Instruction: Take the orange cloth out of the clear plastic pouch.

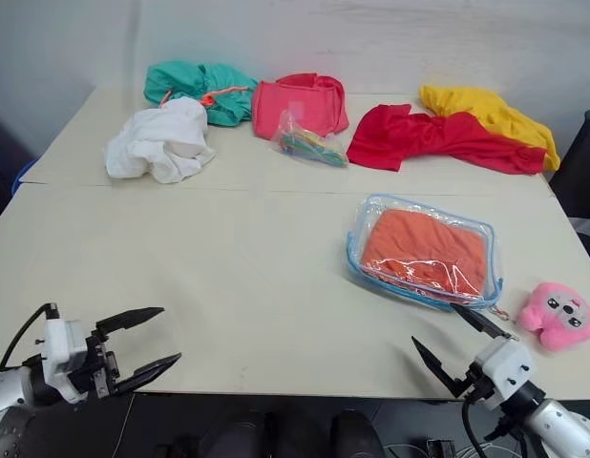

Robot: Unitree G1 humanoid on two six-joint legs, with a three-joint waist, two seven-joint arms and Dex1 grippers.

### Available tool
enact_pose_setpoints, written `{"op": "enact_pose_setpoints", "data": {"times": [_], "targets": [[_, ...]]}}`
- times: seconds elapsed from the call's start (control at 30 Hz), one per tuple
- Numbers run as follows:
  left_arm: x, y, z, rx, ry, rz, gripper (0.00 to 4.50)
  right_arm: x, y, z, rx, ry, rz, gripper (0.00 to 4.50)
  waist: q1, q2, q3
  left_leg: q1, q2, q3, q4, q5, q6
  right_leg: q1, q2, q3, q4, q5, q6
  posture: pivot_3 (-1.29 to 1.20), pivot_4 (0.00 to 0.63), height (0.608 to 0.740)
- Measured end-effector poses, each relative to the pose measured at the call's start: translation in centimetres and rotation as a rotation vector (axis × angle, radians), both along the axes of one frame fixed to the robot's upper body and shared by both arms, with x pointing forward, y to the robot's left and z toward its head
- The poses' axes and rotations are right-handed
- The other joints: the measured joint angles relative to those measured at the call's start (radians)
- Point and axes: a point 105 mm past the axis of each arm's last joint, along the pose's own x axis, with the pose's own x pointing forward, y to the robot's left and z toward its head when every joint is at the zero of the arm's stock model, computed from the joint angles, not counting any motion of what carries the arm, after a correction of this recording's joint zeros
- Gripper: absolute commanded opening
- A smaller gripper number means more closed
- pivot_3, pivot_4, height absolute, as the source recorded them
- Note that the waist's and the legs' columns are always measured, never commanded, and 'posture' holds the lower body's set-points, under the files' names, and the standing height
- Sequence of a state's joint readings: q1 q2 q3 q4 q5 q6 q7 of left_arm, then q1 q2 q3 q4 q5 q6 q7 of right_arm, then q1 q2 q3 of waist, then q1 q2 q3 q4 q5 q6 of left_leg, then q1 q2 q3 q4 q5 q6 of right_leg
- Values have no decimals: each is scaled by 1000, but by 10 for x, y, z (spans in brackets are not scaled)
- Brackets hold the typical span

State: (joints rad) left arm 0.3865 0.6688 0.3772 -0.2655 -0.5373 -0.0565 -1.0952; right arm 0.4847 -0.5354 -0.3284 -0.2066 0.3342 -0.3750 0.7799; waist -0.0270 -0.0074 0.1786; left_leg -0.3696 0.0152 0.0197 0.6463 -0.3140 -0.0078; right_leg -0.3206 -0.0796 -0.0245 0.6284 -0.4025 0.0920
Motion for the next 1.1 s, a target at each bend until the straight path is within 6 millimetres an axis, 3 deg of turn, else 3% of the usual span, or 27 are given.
{"op": "enact_pose_setpoints", "data": {"times": [0.13, 0.23, 0.5, 0.63, 0.8, 0.97, 1.1], "targets": [[3, 2, -8, 1, 10, -14, 4364, -1, -1, -2, -28, -2, -8, 4500, -1, 0, 0, 0, 0, 0, 0, 0, 0, 0, 0, 0, 1, 0, 0, 0, 150, 740], [9, -1, -7, -4, 0, -27, 4364, 8, -2, -3, -145, -9, -19, 4500, 0, 0, 0, 0, 0, 0, 1, 0, 0, 0, 0, 0, 1, 0, 0, 0, 150, 740], [30, -43, 17, -38, -58, -147, 4364, 71, 14, 9, -357, -56, -45, 4500, 0, 0, 0, 0, 0, 0, 1, 2, -2, -1, 2, 1, 3, 1, 1, 0, 150, 740], [40, -53, 23, -57, -61, -150, 4500, 95, 20, 7, -375, -26, -24, 3565, -2, -1, 0, 0, 0, 1, 3, 2, -1, -1, 1, 1, 4, 1, 1, 0, 150, 740], [44, -57, 29, -68, -73, -123, 4500, 118, 19, 10, -353, 3, -51, 1865, -1, -1, 0, 1, 0, 2, 3, 3, -1, -2, 1, 3, 7, 1, 1, 0, 150, 740], [45, -57, 30, -73, -66, -86, 4500, 126, 42, 13, -345, 32, 66, 197, -3, -1, 0, 0, 0, 2, 3, 3, -1, -2, 1, 3, 8, 1, 2, 0, 150, 740], [44, -57, 31, -73, -61, -62, 4500, 133, 81, 20, -343, 12, 224, 38, -13, -1, 0, 1, 1, 2, 3, 4, -2, -3, 2, 3, 8, 1, 1, 0, 150, 740]]}}
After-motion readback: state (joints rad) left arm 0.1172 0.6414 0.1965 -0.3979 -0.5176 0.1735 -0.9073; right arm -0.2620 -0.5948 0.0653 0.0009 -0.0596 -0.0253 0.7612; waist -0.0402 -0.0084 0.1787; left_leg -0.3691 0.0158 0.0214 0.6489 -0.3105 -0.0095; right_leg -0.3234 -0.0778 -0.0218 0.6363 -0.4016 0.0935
